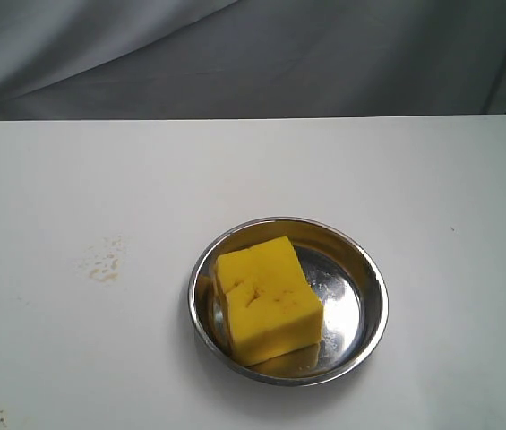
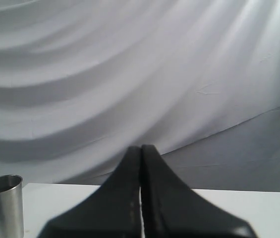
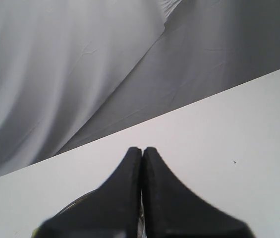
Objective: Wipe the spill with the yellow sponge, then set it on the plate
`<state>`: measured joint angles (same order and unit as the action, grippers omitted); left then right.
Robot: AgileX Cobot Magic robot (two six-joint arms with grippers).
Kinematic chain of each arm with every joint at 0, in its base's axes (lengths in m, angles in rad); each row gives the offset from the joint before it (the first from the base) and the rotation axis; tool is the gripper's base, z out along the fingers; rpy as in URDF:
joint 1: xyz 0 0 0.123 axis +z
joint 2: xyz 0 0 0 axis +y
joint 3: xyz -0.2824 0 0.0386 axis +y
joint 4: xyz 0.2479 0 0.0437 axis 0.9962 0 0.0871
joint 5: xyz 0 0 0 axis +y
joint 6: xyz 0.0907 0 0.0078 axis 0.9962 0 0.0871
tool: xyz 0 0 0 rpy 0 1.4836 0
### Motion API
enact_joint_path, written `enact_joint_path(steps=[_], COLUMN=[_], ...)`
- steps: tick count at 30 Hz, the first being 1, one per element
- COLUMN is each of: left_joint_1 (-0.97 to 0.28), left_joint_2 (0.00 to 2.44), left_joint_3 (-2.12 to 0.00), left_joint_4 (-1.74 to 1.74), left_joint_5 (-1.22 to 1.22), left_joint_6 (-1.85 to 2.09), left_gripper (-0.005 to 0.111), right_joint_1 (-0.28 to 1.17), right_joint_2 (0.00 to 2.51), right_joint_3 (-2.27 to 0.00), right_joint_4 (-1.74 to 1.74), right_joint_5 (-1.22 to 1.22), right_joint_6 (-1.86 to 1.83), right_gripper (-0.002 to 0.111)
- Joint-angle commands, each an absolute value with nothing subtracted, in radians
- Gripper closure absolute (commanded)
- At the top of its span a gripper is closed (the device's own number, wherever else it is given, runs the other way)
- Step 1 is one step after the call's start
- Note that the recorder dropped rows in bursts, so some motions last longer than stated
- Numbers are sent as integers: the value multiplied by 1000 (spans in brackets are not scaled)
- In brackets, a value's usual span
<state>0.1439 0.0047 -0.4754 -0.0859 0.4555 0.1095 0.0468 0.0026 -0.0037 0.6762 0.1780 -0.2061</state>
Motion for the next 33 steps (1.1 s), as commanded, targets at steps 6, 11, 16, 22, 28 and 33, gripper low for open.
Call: enact_joint_path(steps=[6,11,16,22,28,33], left_joint_1=[145,145,145,145,145,139], left_joint_2=[0,0,0,0,0,0], left_joint_3=[-364,-242,-186,-173,-139,-100], left_joint_4=[-125,-142,-142,-142,-127,-36], left_joint_5=[443,443,440,442,437,373], left_joint_6=[113,113,113,113,113,113], left_gripper=[107,107,107,107,107,107], right_joint_1=[48,48,48,48,48,48], right_joint_2=[0,0,0,0,0,0], right_joint_3=[0,0,0,0,0,0], right_joint_4=[664,664,664,664,664,664], right_joint_5=[174,170,170,170,170,170], right_joint_6=[-208,-208,-208,-208,-208,-208], right_gripper=[108,108,108,108,108,108])
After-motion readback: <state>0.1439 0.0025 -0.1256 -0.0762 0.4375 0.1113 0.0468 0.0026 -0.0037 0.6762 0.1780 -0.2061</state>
